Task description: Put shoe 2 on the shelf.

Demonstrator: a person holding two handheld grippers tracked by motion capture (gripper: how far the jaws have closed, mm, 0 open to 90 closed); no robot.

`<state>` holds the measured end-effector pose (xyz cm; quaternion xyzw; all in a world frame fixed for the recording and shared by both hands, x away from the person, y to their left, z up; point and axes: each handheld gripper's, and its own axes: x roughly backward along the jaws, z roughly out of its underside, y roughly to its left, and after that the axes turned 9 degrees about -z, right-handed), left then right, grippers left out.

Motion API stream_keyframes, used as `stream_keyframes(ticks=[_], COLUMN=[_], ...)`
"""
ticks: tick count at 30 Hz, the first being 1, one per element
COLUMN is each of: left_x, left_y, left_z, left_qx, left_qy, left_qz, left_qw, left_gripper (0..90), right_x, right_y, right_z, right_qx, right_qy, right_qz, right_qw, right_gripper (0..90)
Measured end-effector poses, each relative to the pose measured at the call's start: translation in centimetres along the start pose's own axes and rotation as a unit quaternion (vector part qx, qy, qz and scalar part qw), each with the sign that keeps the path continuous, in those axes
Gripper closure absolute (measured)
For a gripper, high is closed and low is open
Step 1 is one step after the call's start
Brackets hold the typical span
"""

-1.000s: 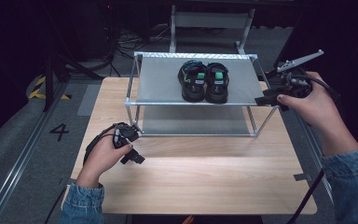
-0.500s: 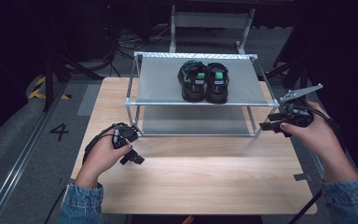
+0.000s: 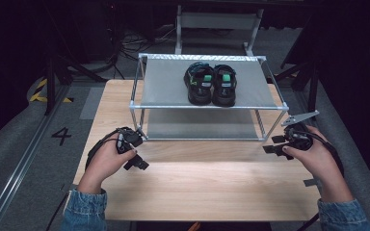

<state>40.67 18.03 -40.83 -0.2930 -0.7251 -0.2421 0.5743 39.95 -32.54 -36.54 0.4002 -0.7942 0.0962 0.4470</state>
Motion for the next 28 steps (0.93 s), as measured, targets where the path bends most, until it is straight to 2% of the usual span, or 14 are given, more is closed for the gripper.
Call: stream_keyframes(ticks=[8, 11, 19, 28], left_x=[-0.1, -0.3, -0.2, -0.4], left_y=[0.1, 0.3, 0.4, 0.5], left_z=[0.1, 0.2, 0.3, 0.2], left_qx=[-0.001, 0.005, 0.004, 0.003], left_qy=[-0.002, 0.001, -0.002, -0.003], left_qz=[0.002, 0.000, 0.000, -0.003], left_qw=[1.0000, 1.0000, 1.0000, 1.0000], left_gripper=[19.1, 19.4, 19.1, 19.2], right_x=[-1.1, -1.4, -2.6, -3.5], right_y=[-0.5, -0.8, -1.9, -2.6], right_z=[1.5, 2.0, 3.5, 4.2], right_qx=[-0.015, -0.023, -0.035, -0.035], right_qy=[-0.031, -0.030, -0.037, -0.026], right_qz=[-0.010, -0.012, -0.012, -0.007], right_qw=[0.9994, 0.9992, 0.9986, 0.9990], right_gripper=[39.3, 39.3, 38.7, 38.1])
